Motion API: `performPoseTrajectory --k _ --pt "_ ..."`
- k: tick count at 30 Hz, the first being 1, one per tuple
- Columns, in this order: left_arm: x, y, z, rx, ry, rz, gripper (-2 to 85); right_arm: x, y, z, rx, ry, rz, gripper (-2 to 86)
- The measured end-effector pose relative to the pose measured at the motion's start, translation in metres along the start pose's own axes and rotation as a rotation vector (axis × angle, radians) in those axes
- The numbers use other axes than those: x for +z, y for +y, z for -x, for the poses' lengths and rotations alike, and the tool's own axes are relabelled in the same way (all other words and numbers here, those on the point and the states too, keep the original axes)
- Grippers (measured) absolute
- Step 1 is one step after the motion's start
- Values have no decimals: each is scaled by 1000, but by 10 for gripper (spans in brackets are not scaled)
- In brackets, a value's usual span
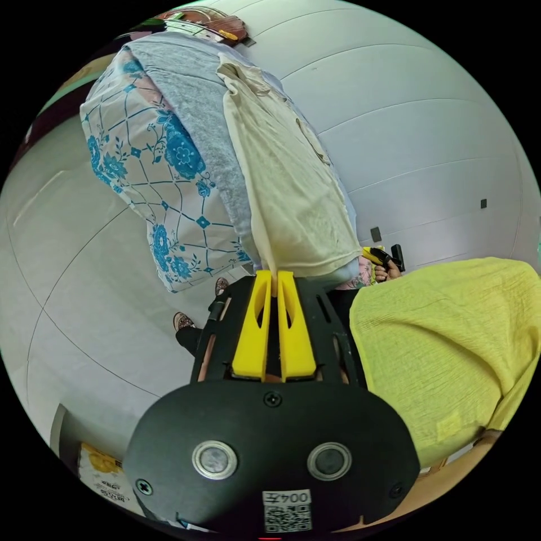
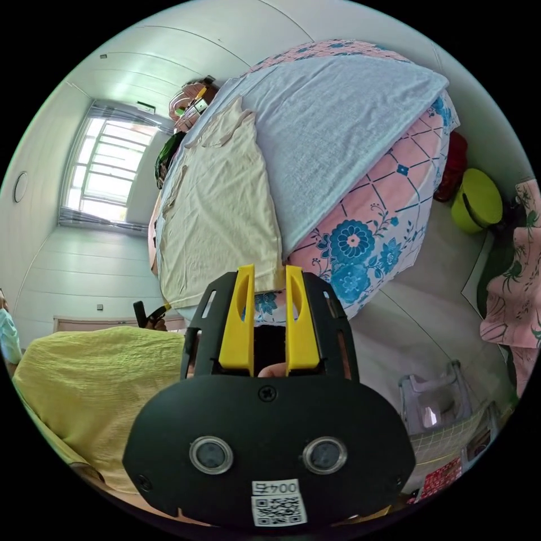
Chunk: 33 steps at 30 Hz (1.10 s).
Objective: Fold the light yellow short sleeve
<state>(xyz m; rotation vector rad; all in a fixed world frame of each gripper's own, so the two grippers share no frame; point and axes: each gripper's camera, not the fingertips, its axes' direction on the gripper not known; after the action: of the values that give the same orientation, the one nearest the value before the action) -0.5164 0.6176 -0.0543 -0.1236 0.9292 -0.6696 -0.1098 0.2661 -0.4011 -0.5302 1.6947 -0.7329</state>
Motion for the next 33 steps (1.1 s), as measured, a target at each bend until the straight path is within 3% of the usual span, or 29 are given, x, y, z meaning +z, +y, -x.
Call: performPoseTrajectory --k 13,18,20,24,29,33 --pt "-7 -19 22 -21 77 62 17 10 -18 5 -1 59 25 2" --pt "-15 -30 21 -41 16 34 15 14 -26 21 -60 183 -10 -3" --pt "4 -31 33 -93 -90 124 13 42 -31 19 -61 257 90 -2" --pt "20 -41 38 -123 -151 115 13 73 -36 19 -48 304 131 8" --pt "40 -62 41 -80 -254 176 18 94 -49 21 18 281 164 57" --pt "31 -67 47 -82 -279 202 27 92 -50 46 -9 434 140 81"
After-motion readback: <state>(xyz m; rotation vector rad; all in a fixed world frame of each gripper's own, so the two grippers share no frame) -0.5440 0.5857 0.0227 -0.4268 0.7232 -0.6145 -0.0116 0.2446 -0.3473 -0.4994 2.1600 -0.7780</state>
